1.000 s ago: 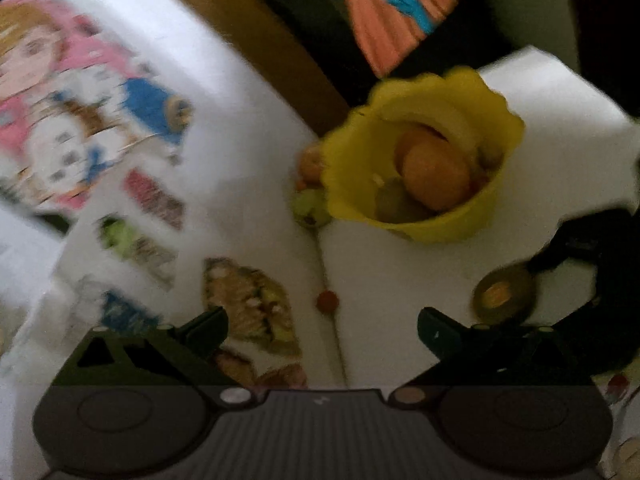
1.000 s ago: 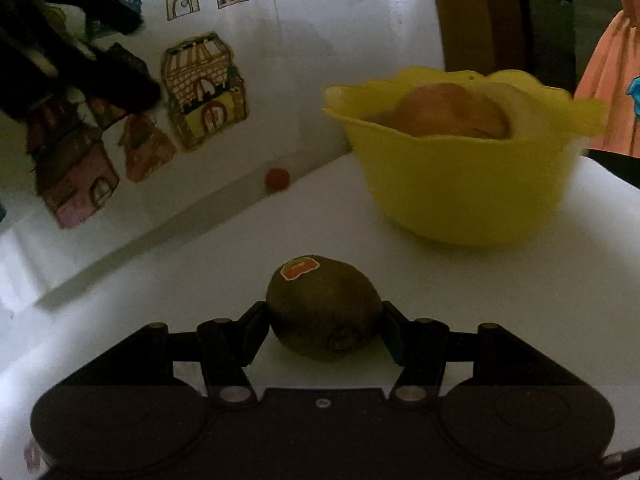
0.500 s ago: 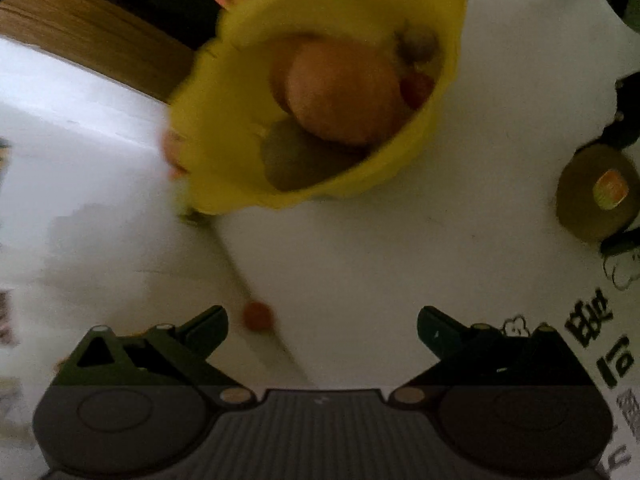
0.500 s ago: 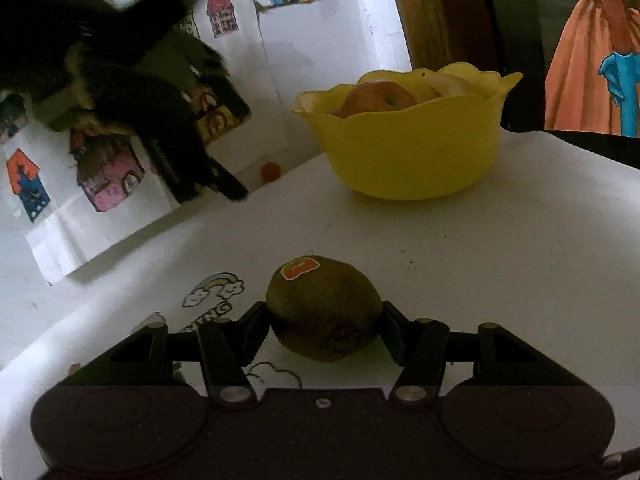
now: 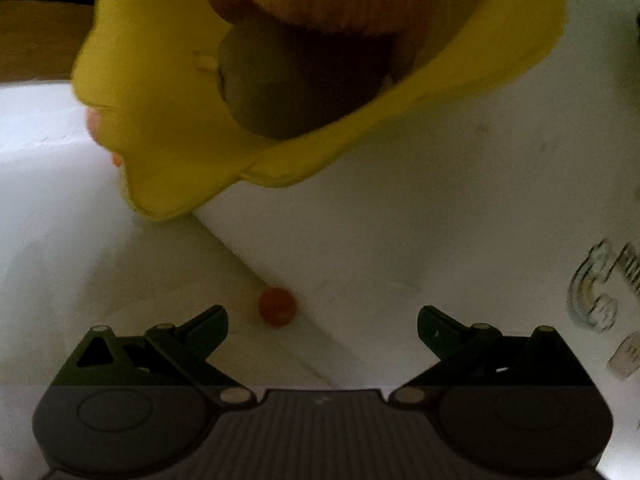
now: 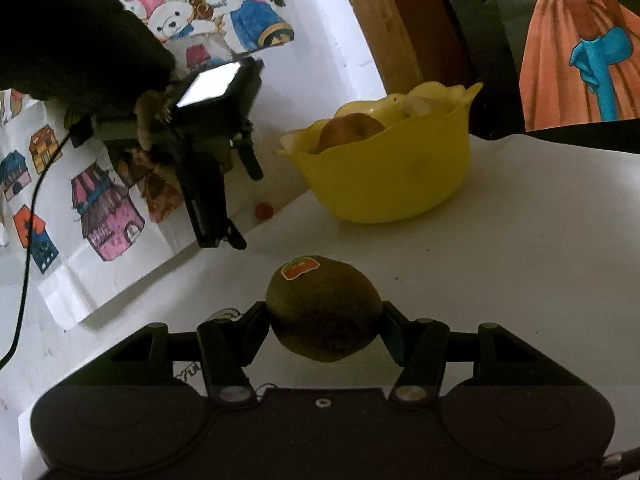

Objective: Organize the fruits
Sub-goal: 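Lift the kiwi with the right tool while the left tool reaches the small red cherry tomato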

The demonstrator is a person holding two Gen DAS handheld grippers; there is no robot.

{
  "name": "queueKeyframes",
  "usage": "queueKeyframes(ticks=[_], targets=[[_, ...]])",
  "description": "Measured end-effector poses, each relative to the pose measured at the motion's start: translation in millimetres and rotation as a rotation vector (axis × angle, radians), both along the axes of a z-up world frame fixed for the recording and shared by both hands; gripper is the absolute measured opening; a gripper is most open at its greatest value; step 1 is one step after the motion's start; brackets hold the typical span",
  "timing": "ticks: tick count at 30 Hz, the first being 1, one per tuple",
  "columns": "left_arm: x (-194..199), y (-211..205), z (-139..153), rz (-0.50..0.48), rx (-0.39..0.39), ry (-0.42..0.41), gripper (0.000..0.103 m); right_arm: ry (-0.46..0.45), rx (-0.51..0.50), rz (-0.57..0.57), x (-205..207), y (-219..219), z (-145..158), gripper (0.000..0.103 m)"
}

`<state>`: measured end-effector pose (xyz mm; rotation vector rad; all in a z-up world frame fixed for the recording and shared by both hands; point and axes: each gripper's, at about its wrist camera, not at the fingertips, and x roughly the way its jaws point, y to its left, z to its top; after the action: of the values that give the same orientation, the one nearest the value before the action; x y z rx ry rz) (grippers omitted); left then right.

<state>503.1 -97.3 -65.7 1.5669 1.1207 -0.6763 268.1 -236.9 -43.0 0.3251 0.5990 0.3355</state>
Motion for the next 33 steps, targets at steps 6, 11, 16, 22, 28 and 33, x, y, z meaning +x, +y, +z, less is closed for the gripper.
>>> queueKeyframes(ticks=[6, 11, 16, 22, 28, 33], targets=[[6, 2, -16, -0.046, 0.063, 0.009, 0.093, 0.005, 0.018, -0.034, 5, -2, -2, 0.061], [16, 3, -19, -0.038, 0.065, -0.003, 0.091, 0.011, 0.020, -0.051, 6, -2, -3, 0.061], [13, 4, -17, -0.047, 0.071, 0.002, 0.082, 0.011, 0.025, -0.060, 7, -1, -4, 0.061], [12, -2, -19, -0.069, 0.109, 0.026, 0.074, -0.004, 0.037, -0.081, 6, -2, -3, 0.061], [18, -9, -12, -0.089, 0.157, 0.078, 0.066, -0.028, 0.056, -0.109, 1, -1, 0, 0.061], [23, -11, -11, -0.077, 0.154, 0.086, 0.060, -0.036, 0.061, -0.127, -2, 3, 3, 0.061]])
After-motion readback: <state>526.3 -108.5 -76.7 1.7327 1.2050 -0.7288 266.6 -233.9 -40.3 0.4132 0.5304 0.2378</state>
